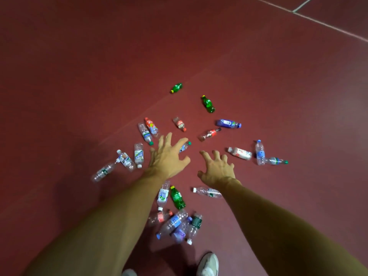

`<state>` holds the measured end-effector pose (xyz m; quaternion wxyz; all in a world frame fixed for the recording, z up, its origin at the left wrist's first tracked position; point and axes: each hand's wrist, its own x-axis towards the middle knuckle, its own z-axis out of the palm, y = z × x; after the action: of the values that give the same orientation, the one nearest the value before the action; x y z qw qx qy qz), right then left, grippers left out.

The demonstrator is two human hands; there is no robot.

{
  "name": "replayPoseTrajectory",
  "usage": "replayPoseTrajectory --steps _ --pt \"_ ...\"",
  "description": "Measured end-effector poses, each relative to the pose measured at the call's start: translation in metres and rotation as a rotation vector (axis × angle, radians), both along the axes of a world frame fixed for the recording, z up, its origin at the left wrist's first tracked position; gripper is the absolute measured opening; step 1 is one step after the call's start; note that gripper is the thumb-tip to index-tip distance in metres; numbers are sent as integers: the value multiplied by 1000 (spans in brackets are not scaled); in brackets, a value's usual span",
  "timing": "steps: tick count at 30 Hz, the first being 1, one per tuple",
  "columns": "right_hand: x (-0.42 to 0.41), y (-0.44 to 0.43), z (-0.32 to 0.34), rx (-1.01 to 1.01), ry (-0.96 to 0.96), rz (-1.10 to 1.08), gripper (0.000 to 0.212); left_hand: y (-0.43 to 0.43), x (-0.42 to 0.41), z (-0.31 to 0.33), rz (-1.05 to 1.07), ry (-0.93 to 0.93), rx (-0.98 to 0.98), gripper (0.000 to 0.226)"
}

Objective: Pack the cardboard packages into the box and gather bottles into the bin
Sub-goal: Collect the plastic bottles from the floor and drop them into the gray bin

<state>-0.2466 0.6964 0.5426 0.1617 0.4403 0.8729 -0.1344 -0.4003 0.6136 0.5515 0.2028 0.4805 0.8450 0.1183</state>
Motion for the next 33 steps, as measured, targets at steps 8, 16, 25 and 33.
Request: replayPoseTrajectory --steps 8,16,25,33 --pt "35 10 -228 -38 -94 40 76 7 16 -224 20 -3 -56 68" --pt "15 -3 -460 -72 -35 71 77 -29 -4 -453 3 33 -93 70" --pt "-3 -19 -582 -127 -32 72 85 -85 -14 -585 -38 -106 -183 85" --pt "-5 -38 -596 -214 0 83 84 -122 3 -627 43 -146 -282 93"
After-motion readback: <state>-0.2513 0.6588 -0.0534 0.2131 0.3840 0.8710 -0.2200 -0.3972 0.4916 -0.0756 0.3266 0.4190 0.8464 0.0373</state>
